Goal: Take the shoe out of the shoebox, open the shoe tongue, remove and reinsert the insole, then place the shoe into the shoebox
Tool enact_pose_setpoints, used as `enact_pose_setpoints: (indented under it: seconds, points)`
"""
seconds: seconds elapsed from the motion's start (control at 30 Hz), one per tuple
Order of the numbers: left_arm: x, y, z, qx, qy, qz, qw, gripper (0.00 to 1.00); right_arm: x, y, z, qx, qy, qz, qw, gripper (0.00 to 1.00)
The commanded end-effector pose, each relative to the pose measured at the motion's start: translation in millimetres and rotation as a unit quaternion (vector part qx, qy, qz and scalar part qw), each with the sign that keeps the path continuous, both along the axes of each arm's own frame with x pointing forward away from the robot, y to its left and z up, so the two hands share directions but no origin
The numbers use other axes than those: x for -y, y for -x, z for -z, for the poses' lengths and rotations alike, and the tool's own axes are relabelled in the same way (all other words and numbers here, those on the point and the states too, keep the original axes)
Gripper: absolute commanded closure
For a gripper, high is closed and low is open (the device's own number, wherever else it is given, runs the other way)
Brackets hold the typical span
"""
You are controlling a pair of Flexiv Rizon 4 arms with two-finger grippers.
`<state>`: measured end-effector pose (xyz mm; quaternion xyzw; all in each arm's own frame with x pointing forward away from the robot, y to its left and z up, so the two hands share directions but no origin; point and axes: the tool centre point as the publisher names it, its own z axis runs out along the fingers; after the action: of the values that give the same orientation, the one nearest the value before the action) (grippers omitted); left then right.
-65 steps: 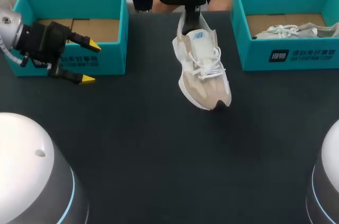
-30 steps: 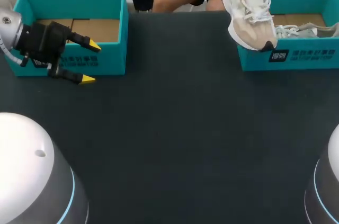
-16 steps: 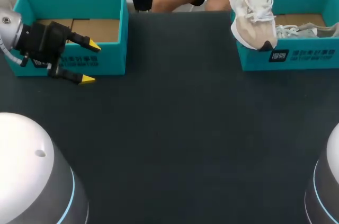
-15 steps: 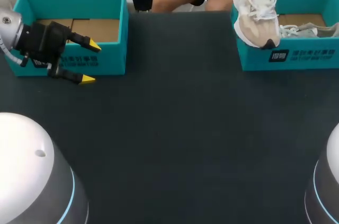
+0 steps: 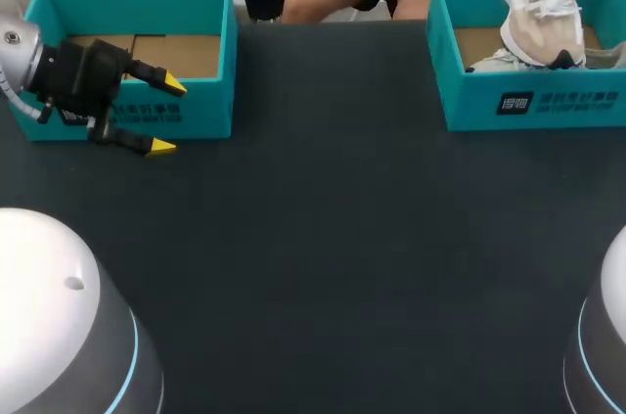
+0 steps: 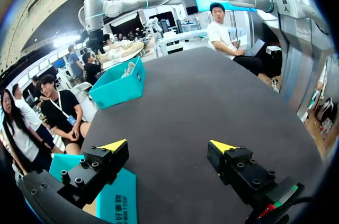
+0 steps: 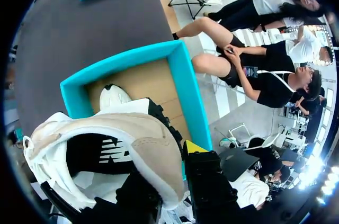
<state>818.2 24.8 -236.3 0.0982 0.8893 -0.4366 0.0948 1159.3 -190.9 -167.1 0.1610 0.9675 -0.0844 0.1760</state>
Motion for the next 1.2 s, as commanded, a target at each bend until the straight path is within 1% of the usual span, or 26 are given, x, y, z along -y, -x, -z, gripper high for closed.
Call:
enact_pose_setpoints:
  seconds: [0.03, 0.1, 0.13, 0.6, 0.63, 0.67, 0.8, 0.9, 0.97, 1.03, 1.07, 1.13, 1.2]
  points:
    - [0.5, 0.3, -0.2, 0.0, -0.002, 0.0, 1.0, 0.0, 16.7, -1.3, 7.1, -0.017, -0.007, -0.014, 1.0, 1.0]
    - [0.5, 0.3, -0.2, 0.0, -0.002, 0.0, 1.0, 0.0, 22.5, 4.6, 8.8, -0.018, -0.009, -0.025, 0.999, 1.0]
    - [0.5, 0.3, -0.2, 0.0, -0.002, 0.0, 1.0, 0.0, 26.4, 5.6, 10.1, -0.018, -0.011, -0.007, 1.0, 1.0]
    - [0.5, 0.3, -0.2, 0.0, -0.002, 0.0, 1.0, 0.0, 26.4, 5.6, 10.1, -0.018, -0.011, -0.007, 1.0, 1.0]
    - [0.5, 0.3, -0.2, 0.0, -0.002, 0.0, 1.0, 0.0, 36.7, 4.0, 12.7, -0.027, -0.014, 0.007, 1.0, 1.0]
    - [0.5, 0.3, -0.2, 0.0, -0.002, 0.0, 1.0, 0.0, 46.9, 3.3, 13.8, -0.027, -0.011, 0.014, 0.999, 1.0]
    - [0.5, 0.3, -0.2, 0.0, -0.002, 0.0, 1.0, 0.0, 85.2, -3.2, 12.5, -0.014, -0.006, 0.056, 0.998, 1.0]
    - [0.5, 0.3, -0.2, 0.0, -0.002, 0.0, 1.0, 0.0, 107.4, -10.5, 10.3, -0.012, -0.016, 0.083, 0.996, 1.0]
    - [0.5, 0.3, -0.2, 0.0, -0.002, 0.0, 1.0, 0.0, 117.4, -16.0, 10.6, -0.009, -0.002, 0.101, 0.995, 1.0]
    - [0.5, 0.3, -0.2, 0.0, -0.002, 0.0, 1.0, 0.0, 124.0, -20.4, 9.6, -0.006, -0.005, 0.123, 0.992, 1.0]
    - [0.5, 0.3, -0.2, 0.0, -0.002, 0.0, 1.0, 0.0, 126.4, -22.7, 9.0, -0.003, -0.006, 0.148, 0.989, 1.0]
    - [0.5, 0.3, -0.2, 0.0, -0.002, 0.0, 1.0, 0.0, 130.7, -26.7, 9.4, 0.001, -0.007, 0.2, 0.98, 1.0]
    - [0.5, 0.3, -0.2, 0.0, -0.002, 0.0, 1.0, 0.0, 134.2, -29.4, 10.1, 0.003, -0.011, 0.262, 0.965, 1.0]
